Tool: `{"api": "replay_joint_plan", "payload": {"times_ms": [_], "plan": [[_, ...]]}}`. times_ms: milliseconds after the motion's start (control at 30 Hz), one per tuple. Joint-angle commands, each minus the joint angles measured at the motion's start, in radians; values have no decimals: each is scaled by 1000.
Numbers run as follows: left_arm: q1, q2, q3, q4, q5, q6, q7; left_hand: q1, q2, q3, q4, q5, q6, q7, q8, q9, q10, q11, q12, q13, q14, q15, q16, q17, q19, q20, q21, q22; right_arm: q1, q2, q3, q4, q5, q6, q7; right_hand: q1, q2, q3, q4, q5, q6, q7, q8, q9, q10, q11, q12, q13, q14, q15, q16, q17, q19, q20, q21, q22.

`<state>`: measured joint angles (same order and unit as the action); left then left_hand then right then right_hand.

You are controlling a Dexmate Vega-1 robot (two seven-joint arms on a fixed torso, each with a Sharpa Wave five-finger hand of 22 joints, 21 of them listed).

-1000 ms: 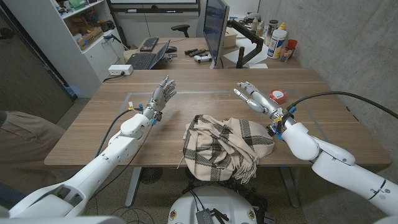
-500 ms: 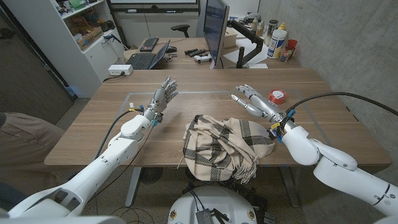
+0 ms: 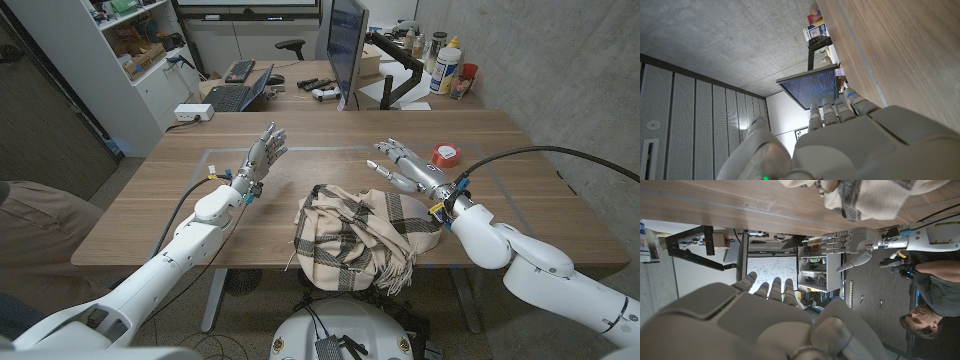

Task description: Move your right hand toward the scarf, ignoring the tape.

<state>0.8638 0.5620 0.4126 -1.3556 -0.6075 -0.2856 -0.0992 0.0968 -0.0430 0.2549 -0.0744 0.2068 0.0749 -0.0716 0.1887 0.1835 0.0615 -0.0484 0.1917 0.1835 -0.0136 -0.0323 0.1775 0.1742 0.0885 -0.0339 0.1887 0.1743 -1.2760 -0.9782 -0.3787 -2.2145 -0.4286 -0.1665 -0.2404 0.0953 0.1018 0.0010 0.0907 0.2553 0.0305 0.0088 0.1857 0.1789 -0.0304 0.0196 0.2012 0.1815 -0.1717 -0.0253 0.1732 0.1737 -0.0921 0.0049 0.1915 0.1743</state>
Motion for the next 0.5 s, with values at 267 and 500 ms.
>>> {"api": "replay_joint_plan", "payload": {"times_ms": [267, 500], "plan": [[-9, 3, -6, 6, 2, -19, -10, 4, 5, 0, -8, 1, -7, -3, 3, 2, -6, 2, 5, 3, -13, -64, 2, 4, -4, -11, 3, 2, 12, 15, -53, -29, -89, -76, 41, 4, 84, 20, 5, 4, 5, -9, 8, 4, -8, -8, 5, 3, -10, -11, 7, 3, -12, 7, -1, 4], [2, 11, -9, -4, -2, -15, -11, 3, 6, 0, -9, 1, -7, -3, 3, 2, -6, 1, 5, 3, -16, -61, 2, 3, -5, -11, 3, 2, 14, 34, -78, -30, -106, -107, 46, 2, 85, 26, 9, 3, 2, -10, 7, 4, -10, -8, 4, 3, -11, -11, 7, 4, -10, 7, 1, 5]]}}
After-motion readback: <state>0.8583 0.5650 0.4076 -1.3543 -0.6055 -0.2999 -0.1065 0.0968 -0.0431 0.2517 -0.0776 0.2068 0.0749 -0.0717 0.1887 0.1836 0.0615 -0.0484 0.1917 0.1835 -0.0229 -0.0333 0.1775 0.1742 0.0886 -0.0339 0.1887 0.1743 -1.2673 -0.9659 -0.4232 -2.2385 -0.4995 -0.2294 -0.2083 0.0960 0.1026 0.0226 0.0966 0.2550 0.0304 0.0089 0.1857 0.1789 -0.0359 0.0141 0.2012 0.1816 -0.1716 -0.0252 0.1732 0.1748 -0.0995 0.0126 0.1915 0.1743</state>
